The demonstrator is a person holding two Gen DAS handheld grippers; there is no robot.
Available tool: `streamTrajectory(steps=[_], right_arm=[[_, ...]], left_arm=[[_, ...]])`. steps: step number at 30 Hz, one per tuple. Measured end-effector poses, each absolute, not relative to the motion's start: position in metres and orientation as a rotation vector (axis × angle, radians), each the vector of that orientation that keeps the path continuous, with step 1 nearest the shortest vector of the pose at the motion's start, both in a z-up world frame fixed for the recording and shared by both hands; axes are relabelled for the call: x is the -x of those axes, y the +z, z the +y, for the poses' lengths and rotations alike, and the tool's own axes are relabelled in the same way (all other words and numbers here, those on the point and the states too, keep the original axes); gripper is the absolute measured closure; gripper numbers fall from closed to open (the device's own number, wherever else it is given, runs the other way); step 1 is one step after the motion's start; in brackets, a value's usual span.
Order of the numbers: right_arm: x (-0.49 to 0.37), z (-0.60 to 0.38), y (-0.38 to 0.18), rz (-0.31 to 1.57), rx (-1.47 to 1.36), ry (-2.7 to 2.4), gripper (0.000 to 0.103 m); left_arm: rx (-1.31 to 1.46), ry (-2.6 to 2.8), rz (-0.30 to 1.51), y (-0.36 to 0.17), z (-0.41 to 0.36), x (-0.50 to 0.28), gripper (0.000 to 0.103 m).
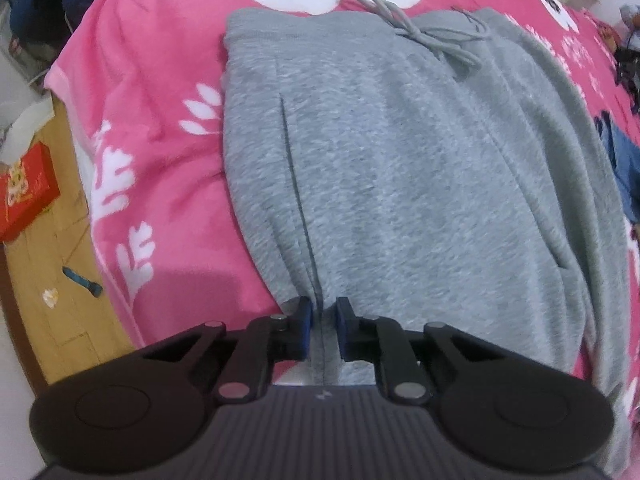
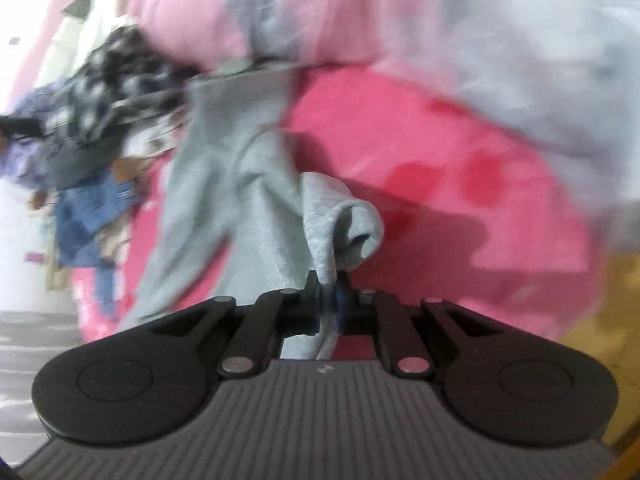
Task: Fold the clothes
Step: 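Smooth the sweatpants flat with the left gripper while the right gripper pinches a cuff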
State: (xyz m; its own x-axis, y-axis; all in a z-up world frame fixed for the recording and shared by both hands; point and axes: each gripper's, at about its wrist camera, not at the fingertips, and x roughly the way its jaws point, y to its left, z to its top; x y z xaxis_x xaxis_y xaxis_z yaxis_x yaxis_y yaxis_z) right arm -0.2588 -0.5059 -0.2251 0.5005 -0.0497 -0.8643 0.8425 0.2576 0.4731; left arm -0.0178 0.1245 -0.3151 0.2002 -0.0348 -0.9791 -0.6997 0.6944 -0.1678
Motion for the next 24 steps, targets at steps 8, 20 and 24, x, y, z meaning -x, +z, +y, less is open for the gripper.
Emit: streamTrajectory(steps=[8, 20, 24], right_arm=[[0.292, -0.514, -0.243, 0.855, -1.19, -0.841, 0.098], [0.296, -0.515, -0.247, 1.192, -0.891, -0.84, 0.064], [0.299, -0.513, -0.247, 1.349, -0.743, -0.816, 0.056]], left_arm=[[0.583, 0.493, 1.333, -0.307, 0.118, 0.008, 0.091], [0.564, 0.426, 1.363, -0.31, 0.127, 0.012, 0.08], [0.582, 0.388, 1.351, -0.303, 0.141, 0.018, 0.076]])
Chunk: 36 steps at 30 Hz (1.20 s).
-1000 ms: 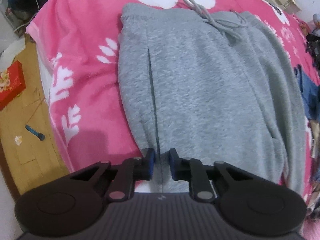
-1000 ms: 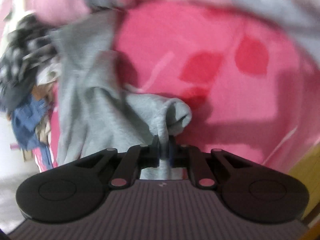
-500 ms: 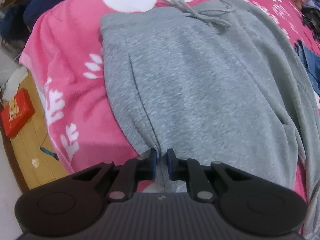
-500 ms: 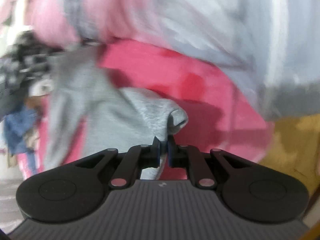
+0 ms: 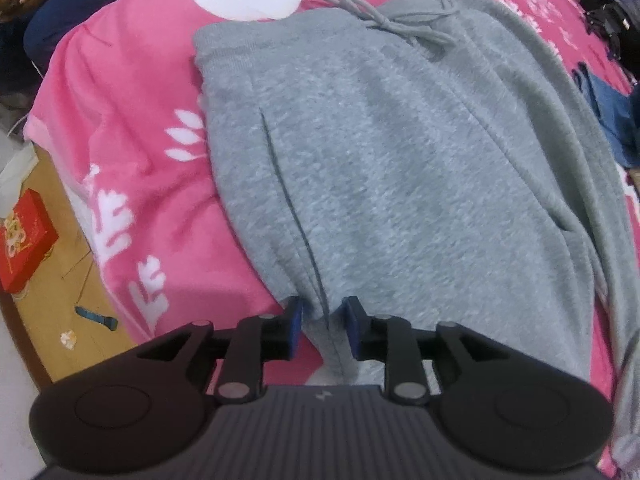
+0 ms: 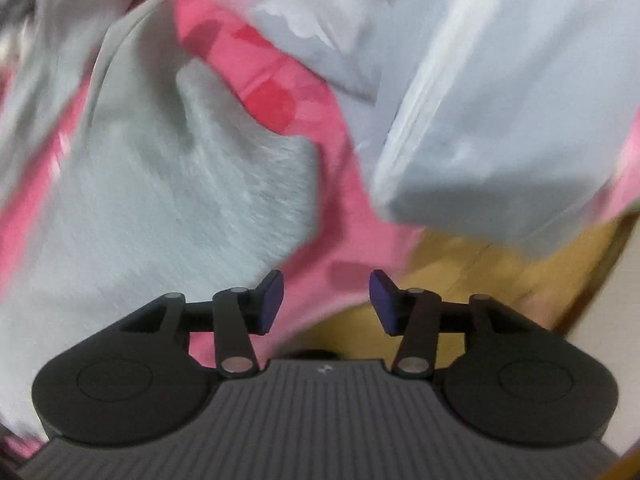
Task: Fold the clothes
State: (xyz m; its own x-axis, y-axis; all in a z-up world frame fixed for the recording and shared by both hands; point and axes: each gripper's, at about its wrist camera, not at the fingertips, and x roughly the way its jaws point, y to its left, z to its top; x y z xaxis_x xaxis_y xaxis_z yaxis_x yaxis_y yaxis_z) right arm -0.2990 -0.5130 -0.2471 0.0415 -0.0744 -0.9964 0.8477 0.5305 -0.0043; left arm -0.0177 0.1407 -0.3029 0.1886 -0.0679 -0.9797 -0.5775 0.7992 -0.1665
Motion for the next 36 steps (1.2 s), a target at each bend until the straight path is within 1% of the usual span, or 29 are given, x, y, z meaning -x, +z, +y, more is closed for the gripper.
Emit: streamTrajectory(steps=[2, 4, 8, 11, 14, 16, 19, 20, 24, 26, 28, 31, 32, 33, 35, 36], right_arm=[[0.293, -0.504, -0.239, 1.399, -0.625, -0.766, 0.056], [0.277, -0.482, -0.225, 1.383, -0.475, -0.653, 0.057], [0.219, -0.419, -0.216, 1.321, -0.27, -0.367, 0.058], [0.176, -0.375, -0.219, 1.284, -0.205, -0.248, 0.059], [0.158, -0.344, -0.218, 1.311, -0.194, -0.239, 0.059], [0.163, -0.338, -0.214, 1.327, -0.211, -0.28, 0.059], [0.179, -0.349, -0.208, 1.304, -0.312, -0.431, 0.059], [0.188, -0.356, -0.205, 1.282, -0.352, -0.491, 0.058], [0.223, -0.398, -0.193, 1.175, -0.509, -0.712, 0.057], [0.242, -0.427, -0.191, 1.113, -0.608, -0.81, 0.055], [0.262, -0.452, -0.199, 1.034, -0.733, -0.9, 0.051], [0.296, -0.494, -0.224, 0.921, -0.992, -1.007, 0.049], [0.306, -0.505, -0.233, 0.888, -1.071, -1.033, 0.049], [0.308, -0.509, -0.24, 0.878, -1.09, -1.036, 0.048], [0.311, -0.517, -0.256, 0.858, -1.127, -1.041, 0.045], [0.313, -0.521, -0.263, 0.848, -1.145, -1.043, 0.045]], left_arm=[[0.585, 0.379, 1.326, -0.292, 0.15, 0.023, 0.076], [0.586, 0.369, 1.302, -0.282, 0.158, 0.028, 0.076], [0.489, 0.317, 1.288, -0.263, 0.172, 0.019, 0.076], [0.355, 0.247, 1.303, -0.247, 0.16, 0.006, 0.074], [0.218, 0.15, 1.329, -0.236, 0.139, -0.012, 0.073], [0.126, 0.085, 1.344, -0.229, 0.124, -0.025, 0.073], [0.03, -0.022, 1.35, -0.227, 0.093, -0.052, 0.073], [0.003, -0.069, 1.351, -0.229, 0.078, -0.064, 0.073], [-0.094, -0.281, 1.321, -0.22, -0.024, -0.08, 0.073], [-0.142, -0.387, 1.301, -0.215, -0.075, -0.088, 0.072], [-0.188, -0.493, 1.28, -0.211, -0.127, -0.095, 0.071], [-0.212, -0.695, 1.266, -0.209, -0.231, -0.079, 0.062], [-0.221, -0.763, 1.26, -0.208, -0.265, -0.073, 0.057], [-0.242, -0.834, 1.253, -0.21, -0.301, -0.061, 0.053], [-0.285, -0.976, 1.235, -0.214, -0.371, -0.036, 0.05], [-0.317, -1.049, 1.223, -0.217, -0.402, -0.023, 0.045]])
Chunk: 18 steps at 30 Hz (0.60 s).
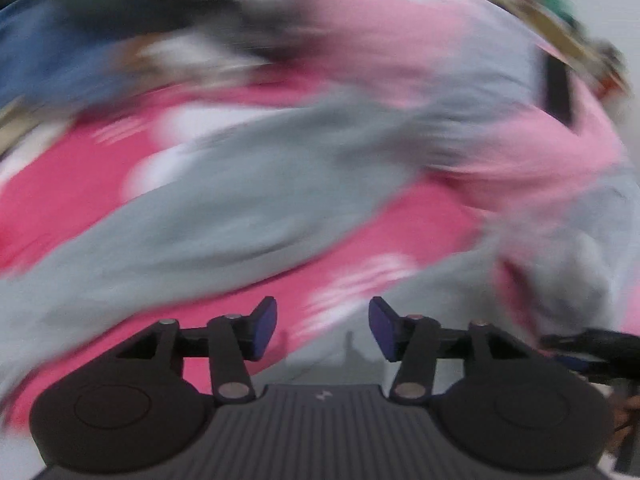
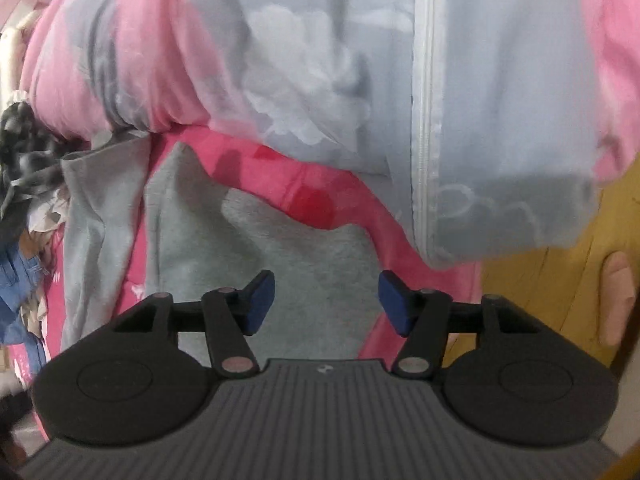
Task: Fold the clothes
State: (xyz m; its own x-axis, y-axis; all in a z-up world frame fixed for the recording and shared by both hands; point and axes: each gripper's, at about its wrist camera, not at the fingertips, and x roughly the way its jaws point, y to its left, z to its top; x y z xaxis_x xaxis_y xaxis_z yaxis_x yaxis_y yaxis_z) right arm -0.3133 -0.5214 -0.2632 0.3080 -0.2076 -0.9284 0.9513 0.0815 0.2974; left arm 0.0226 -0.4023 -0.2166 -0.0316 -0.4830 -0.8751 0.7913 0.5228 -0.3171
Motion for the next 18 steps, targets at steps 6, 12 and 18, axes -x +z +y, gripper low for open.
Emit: streamTrajectory(steps=[6, 12, 18], right_arm=[[0.327, -0.544, -0.306, 0.757, -1.273, -1.076, 0.045], [0.33, -0.559, -0.338, 0.68, -1.417, -1.034, 0.056], [0.313, -0.548, -0.322, 0.746, -1.189, -0.967, 0.098]], left_arm=[[-0.548, -1.324, 1.18, -0.25, -0.546, 0.048, 0.04], [-0.589, -1.351, 1.191, -0.273, -0.582, 0.06, 0.062], [-0.556, -1.383, 1.187, -0.28, -0.596, 0.064, 0.093]])
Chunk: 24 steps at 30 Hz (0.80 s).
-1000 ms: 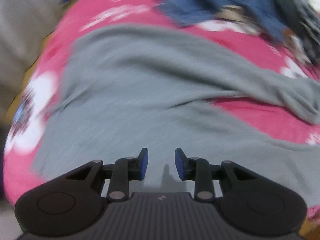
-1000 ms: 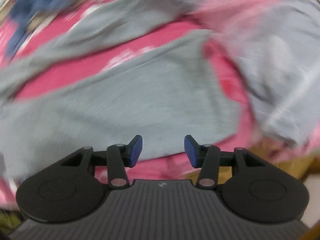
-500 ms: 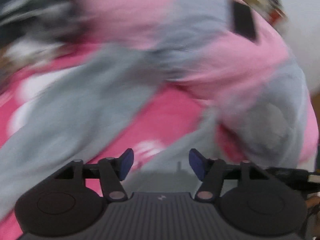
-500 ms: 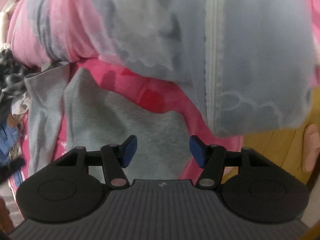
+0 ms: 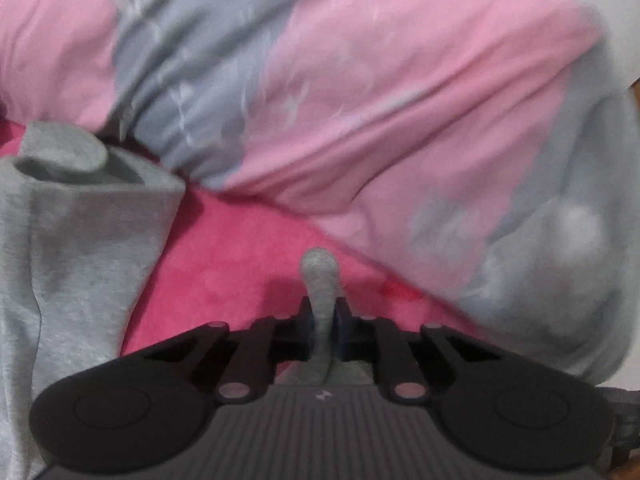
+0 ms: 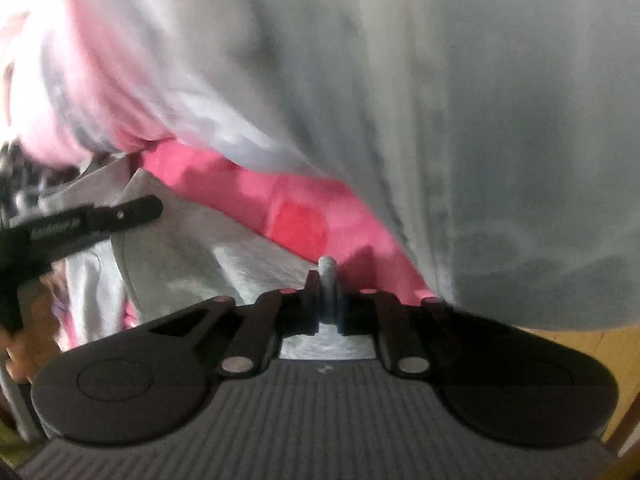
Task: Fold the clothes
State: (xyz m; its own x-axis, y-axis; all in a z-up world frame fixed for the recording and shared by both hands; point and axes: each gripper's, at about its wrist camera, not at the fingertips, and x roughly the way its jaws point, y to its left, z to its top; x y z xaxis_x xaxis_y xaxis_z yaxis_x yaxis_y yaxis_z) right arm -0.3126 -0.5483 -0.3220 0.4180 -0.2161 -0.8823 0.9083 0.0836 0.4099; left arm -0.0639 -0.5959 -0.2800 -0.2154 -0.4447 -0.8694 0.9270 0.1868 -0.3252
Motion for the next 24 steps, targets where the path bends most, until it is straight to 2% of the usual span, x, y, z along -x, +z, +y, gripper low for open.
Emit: streamTrajectory(steps=[4, 8, 10, 14, 18, 21, 24], right_arm=[[0.301, -0.524, -0.274, 0.756, -0.79, -0.984, 0.099], [0.276, -0.499, -0.285, 0.843, -0.471, -0.998, 0.097], [0.262, -0.495, -0.308, 0.918, -0.369, -1.033, 0.094], [0.259, -0.512, -0.344, 1.101, -0.362, -1.099, 0.092], [0.275, -0.501, -0.313, 1.064, -0.386, -1.046, 0.092], [0.281, -0.489, -0.28, 0.971, -0.359, -0.994, 0.09], [0.266, -0.502, -0.287, 1.014, -0.363, -0.9, 0.089]], left_arm=[[-0.441, -1.445, 1.102, -0.255, -0.577, 0.06, 0.092], [-0.5, -1.423, 1.07, -0.278, -0.586, 0.064, 0.086], [-0.562, -1.393, 1.067, -0.296, -0.6, 0.062, 0.078], [-0.527, -1.327, 1.086, -0.289, -0.597, 0.051, 0.072], [-0.491, -1.26, 1.104, -0.283, -0.594, 0.039, 0.053], [-0.465, -1.21, 1.116, -0.278, -0.591, 0.031, 0.053], [-0.42, -1.111, 1.157, -0.271, -0.565, 0.015, 0.053]])
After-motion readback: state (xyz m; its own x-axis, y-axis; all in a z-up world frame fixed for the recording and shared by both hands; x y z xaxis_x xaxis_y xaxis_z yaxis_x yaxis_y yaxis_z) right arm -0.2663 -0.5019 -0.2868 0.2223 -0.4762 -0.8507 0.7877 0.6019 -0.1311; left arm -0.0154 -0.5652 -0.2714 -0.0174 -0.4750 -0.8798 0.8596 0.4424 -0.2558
